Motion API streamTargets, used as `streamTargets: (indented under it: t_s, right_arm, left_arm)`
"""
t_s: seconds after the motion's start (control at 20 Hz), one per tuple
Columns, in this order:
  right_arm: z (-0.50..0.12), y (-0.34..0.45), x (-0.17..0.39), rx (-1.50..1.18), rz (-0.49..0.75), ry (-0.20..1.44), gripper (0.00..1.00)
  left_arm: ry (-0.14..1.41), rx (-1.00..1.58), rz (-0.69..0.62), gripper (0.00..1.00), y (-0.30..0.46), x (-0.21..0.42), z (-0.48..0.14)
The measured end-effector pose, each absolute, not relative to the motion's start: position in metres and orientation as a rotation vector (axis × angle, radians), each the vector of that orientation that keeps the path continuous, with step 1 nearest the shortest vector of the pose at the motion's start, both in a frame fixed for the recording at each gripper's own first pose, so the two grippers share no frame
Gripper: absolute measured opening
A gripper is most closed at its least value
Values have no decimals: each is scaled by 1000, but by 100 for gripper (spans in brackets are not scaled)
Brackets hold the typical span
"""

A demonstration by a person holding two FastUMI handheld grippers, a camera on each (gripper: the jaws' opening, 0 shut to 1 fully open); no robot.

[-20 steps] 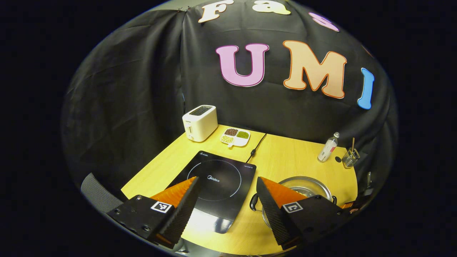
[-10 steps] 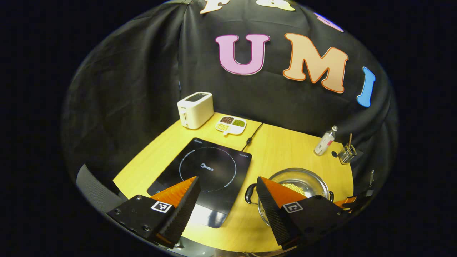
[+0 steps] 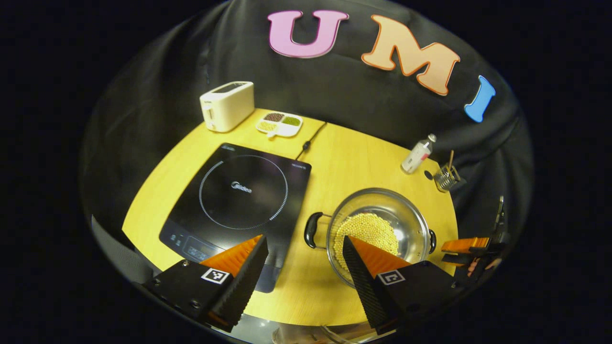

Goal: First push the handle of the pot to place it horizontally, then grasp the pot with both hands and set it on the induction cooktop.

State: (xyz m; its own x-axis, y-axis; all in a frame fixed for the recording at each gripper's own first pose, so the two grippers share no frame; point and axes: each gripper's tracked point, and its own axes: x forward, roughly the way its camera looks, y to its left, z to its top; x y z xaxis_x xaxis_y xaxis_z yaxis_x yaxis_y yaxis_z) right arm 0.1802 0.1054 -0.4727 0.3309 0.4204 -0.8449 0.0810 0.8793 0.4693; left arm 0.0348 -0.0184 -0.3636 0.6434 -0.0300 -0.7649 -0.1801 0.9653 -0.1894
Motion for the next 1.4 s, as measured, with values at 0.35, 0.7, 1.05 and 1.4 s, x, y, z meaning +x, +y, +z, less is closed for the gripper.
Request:
streamTargets:
  t_s: [0.35, 0.7, 1.05, 1.4]
  right_arm:
    - [-471, 126, 200, 350, 338, 1228, 94]
    - [-497, 142, 203, 290, 409, 1309, 100]
    - [-533, 167, 206, 285, 454, 1392, 99]
    - [-552, 180, 206, 273, 479, 1445, 75]
  left_arm:
    - [1059, -213, -25, 96, -26, 66, -418]
    - [1184, -194, -77, 96, -43, 91, -460]
    - [1282, -186, -82, 93, -51, 97, -487]
    - [1320, -163, -32, 87, -45, 99, -497]
